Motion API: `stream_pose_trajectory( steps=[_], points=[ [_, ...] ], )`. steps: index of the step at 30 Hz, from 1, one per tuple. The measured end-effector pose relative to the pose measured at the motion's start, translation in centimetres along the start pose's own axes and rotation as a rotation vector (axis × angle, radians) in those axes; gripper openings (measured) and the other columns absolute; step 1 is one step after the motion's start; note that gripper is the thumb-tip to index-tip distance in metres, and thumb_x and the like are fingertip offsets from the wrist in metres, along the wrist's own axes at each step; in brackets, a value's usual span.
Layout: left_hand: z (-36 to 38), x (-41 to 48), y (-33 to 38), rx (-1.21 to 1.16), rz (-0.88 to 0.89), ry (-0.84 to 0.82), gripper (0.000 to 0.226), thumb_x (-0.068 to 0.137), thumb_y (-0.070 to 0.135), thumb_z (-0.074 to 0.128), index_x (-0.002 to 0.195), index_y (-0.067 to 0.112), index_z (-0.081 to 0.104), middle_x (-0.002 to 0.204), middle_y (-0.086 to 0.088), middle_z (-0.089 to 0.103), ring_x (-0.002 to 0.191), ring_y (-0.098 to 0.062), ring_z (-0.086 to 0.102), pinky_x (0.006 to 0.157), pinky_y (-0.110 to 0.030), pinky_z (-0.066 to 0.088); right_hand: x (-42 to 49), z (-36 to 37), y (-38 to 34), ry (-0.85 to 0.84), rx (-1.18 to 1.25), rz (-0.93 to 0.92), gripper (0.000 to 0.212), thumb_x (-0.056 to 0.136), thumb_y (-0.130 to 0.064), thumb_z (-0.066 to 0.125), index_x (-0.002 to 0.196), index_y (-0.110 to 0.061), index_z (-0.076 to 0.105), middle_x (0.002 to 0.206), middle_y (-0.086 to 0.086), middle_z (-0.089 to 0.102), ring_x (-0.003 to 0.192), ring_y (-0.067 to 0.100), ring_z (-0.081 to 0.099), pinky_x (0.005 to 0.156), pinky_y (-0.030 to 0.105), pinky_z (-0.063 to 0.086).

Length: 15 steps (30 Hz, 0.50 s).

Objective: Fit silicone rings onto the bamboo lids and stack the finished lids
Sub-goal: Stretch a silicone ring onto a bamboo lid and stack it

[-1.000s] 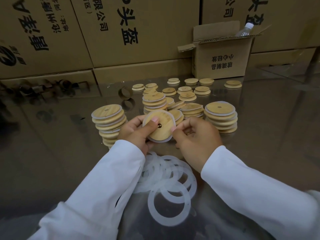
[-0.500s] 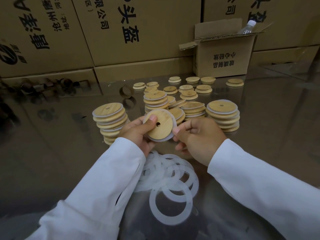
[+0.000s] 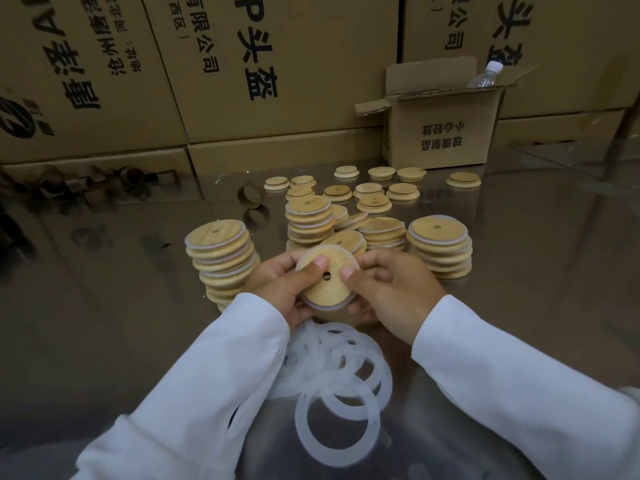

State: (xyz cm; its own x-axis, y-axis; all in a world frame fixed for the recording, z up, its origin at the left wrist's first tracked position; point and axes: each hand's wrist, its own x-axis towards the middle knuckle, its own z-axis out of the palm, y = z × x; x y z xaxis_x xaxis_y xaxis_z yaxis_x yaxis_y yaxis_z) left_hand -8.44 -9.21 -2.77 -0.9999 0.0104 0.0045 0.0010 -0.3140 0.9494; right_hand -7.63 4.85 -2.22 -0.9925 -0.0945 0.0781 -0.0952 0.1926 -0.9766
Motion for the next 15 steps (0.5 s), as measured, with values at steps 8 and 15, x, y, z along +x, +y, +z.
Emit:
stream_pose_trajectory(
  steps=[8,15],
  points=[
    [-0.2,0.3,0.5,0.055,0.278,0.235,0.016,0.083,0.007,0.061,0.091,0.021,0.063,0.093,-0.002,0.070,0.080,-0.010,0.069,0.066,-0.023,0.056,1.0,-0.2,0.4,0.058,0.183,0.152,0.011,0.085,-0.018,0.064,0.078,-0.013,0.058,0.047,-0.002,0.061,0.044,0.010,0.059,0.051,0.024,0.054],
    [-0.1,0.2,0.4,0.181,0.350,0.250,0.017,0.086,0.007,0.059,0.090,0.023,0.063,0.094,-0.002,0.068,0.084,-0.008,0.066,0.065,-0.016,0.055,2.1,1.3,-1.2,0.108,0.345,0.142,0.015,0.084,-0.009,0.065,0.074,-0.018,0.059,0.060,-0.001,0.067,0.059,0.013,0.067,0.060,0.022,0.056]
  ],
)
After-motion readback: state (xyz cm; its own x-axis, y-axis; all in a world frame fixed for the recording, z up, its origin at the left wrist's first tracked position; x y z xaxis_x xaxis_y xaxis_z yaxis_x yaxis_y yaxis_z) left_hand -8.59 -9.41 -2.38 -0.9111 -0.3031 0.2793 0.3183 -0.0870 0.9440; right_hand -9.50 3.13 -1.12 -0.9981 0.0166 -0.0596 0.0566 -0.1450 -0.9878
